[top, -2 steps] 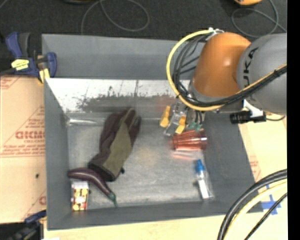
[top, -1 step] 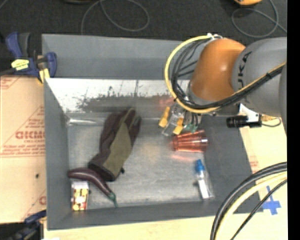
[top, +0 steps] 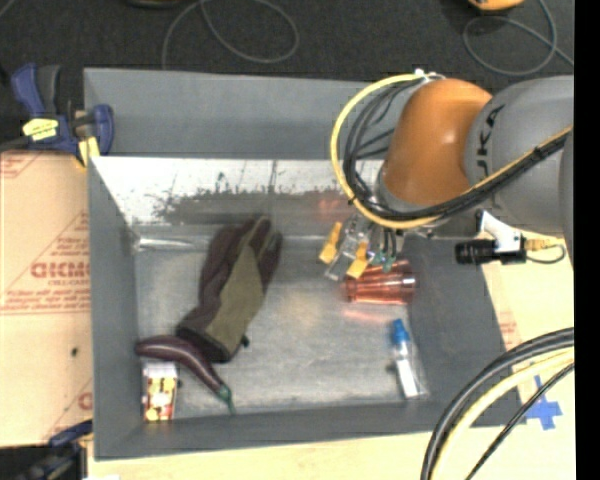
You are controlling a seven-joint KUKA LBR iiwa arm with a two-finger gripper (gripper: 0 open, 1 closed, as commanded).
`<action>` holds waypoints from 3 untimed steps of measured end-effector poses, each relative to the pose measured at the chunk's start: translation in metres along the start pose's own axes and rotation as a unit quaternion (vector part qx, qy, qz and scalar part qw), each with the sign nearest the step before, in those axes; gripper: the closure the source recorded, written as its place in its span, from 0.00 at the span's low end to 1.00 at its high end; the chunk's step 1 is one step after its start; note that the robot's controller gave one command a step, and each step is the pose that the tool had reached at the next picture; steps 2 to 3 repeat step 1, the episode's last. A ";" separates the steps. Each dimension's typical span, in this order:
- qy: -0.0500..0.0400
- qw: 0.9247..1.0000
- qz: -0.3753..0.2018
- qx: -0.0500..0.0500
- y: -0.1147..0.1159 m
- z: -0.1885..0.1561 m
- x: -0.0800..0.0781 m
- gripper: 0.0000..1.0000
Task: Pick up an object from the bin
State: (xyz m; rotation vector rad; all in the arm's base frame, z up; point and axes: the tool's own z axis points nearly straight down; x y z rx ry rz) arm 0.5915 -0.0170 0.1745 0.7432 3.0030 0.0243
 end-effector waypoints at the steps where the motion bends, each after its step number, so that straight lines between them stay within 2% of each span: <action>1: -0.011 1.000 0.003 -0.005 0.004 -0.053 -0.008 1.00; 3: -0.011 1.000 0.003 -0.005 0.004 -0.053 -0.008 1.00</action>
Offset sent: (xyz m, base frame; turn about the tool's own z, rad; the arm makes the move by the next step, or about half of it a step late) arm 0.0130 0.0096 0.0728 -0.0554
